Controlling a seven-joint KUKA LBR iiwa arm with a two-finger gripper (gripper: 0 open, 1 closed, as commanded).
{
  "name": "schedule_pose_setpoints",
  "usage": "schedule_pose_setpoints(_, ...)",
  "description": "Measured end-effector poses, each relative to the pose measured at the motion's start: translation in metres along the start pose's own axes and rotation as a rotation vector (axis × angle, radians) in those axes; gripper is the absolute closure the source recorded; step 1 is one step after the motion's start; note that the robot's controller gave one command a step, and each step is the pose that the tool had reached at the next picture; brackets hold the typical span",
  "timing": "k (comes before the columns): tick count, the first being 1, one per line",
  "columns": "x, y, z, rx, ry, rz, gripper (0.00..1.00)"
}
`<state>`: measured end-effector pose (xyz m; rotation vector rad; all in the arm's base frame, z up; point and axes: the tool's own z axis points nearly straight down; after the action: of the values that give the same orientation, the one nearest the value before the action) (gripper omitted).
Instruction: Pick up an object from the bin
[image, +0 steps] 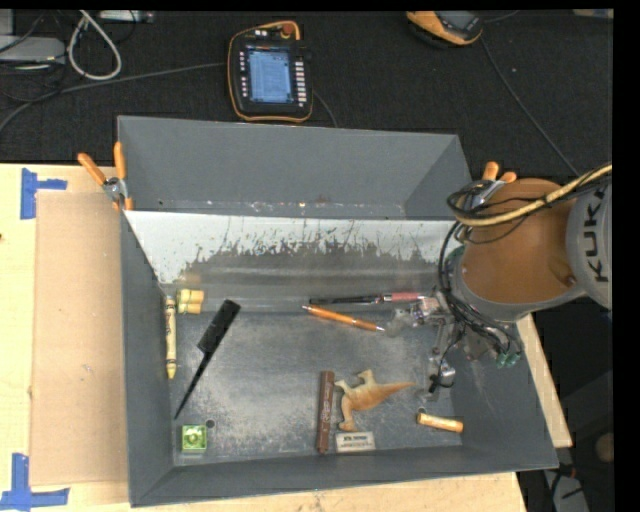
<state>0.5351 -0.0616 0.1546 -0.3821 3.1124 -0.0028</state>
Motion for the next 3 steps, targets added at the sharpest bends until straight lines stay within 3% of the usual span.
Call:
schedule_pose_setpoints(1, -0.002, 0.037, 0.057, -0.01, 0.018, 0.094, 0.0)
schedule_pose_setpoints(2, -0.009, 0.038, 0.086, 0.003, -0.007, -0.095, 0.0)
schedule_pose_setpoints(3, -0.007, 0.04, 0.084, -0.006, 0.007, 0.128, 1.0)
